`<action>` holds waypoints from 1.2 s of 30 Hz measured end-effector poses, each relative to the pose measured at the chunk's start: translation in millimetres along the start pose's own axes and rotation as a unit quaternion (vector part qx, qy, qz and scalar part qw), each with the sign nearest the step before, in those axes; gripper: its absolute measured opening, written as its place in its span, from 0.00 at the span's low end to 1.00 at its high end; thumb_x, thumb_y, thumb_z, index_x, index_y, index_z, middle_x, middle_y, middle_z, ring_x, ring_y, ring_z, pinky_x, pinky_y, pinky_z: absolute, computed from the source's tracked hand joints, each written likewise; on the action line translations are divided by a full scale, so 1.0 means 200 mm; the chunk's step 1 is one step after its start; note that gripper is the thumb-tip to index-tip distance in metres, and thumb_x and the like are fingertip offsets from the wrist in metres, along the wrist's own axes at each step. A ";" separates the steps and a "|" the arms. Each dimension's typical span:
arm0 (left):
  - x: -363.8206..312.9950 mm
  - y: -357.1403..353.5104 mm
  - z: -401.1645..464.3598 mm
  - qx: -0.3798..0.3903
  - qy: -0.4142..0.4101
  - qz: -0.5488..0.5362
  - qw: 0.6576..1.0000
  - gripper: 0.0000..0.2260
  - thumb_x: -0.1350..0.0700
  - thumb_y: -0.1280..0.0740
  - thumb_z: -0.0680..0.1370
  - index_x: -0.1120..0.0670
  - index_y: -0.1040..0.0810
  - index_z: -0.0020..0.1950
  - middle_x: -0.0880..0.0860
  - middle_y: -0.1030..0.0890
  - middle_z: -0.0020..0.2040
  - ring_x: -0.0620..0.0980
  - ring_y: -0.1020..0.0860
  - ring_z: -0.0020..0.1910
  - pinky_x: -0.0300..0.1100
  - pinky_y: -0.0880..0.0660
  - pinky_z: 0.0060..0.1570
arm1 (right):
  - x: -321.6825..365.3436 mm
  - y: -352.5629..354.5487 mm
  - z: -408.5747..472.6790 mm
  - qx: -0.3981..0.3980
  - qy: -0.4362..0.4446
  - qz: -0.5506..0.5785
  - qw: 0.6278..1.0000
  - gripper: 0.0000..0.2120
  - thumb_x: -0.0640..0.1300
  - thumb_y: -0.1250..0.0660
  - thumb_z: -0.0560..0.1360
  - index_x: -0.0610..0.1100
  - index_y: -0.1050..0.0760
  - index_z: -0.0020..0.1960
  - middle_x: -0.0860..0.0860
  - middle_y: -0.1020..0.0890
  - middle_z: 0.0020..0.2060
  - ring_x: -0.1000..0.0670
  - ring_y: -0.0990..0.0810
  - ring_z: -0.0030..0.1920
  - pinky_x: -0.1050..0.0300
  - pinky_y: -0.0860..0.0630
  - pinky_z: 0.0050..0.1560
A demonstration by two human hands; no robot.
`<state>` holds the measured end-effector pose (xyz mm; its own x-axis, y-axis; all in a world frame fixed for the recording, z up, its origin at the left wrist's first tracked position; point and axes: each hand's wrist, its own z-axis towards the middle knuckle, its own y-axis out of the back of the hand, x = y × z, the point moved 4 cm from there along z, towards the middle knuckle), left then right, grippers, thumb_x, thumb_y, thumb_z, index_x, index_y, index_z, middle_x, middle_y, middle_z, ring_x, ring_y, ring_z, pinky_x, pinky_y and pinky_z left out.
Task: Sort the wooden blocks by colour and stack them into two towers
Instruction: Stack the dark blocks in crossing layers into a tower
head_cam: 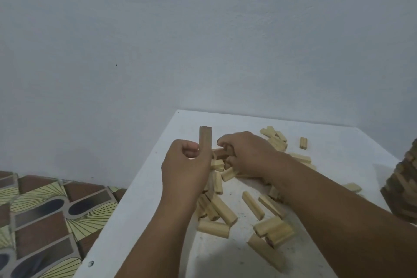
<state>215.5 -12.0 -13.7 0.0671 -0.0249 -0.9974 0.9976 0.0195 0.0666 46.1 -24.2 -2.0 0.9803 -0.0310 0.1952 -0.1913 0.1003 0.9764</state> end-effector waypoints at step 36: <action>-0.01 -0.63 -0.74 0.374 -0.262 0.363 0.812 0.14 0.48 0.29 0.76 0.45 0.21 0.60 0.41 0.23 0.56 0.39 0.24 0.48 0.34 0.29 0.49 | -0.51 0.13 -1.35 -0.119 -0.177 0.144 0.966 0.07 0.51 0.32 0.77 0.55 0.18 0.54 0.60 0.19 0.52 0.59 0.23 0.51 0.68 0.26 0.51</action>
<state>86.3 132.9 -24.7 0.4454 -0.7034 -0.5540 0.4108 -0.3892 0.8244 -44.9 250.6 -21.4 0.8016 -0.3011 0.5166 -0.3955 0.3809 0.8357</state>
